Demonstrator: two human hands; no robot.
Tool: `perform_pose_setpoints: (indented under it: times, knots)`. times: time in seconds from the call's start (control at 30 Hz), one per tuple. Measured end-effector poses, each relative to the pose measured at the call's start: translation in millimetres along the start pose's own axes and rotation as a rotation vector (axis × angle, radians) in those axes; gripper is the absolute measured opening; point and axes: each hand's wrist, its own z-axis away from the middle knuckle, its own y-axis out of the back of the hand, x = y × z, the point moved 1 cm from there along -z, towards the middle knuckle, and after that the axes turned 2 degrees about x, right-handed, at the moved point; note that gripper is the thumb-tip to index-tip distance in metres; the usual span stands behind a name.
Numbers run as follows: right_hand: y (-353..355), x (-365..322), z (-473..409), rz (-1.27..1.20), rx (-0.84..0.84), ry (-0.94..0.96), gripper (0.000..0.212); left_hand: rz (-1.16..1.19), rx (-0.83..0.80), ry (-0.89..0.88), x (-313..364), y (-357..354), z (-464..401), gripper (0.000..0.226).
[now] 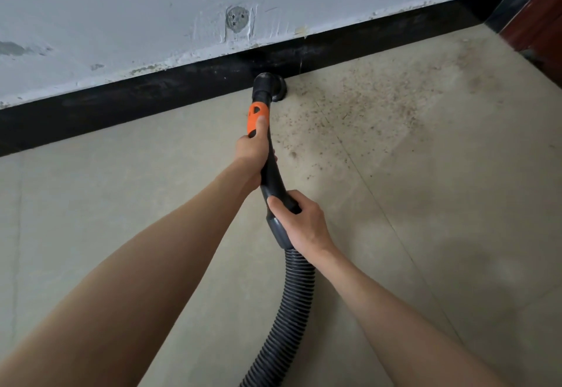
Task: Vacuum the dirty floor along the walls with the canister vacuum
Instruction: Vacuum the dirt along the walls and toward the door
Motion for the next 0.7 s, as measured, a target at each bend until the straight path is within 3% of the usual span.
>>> perform_pose_setpoints:
  times: [0.33,0.5,0.7]
  knots:
    - [7,-8,-17,-0.151,0.063,0.007,0.018,-0.164,-0.101,-0.023,27,-26,-11,0.051]
    - [0,-9,-16,-0.142,0.051,0.008,0.024,-0.184,-0.125,-0.016,26,-14,-13,0.06]
    - [-18,-15,2,-0.132,-0.006,-0.008,0.017,-0.214,-0.086,-0.032,19,17,-9,0.055]
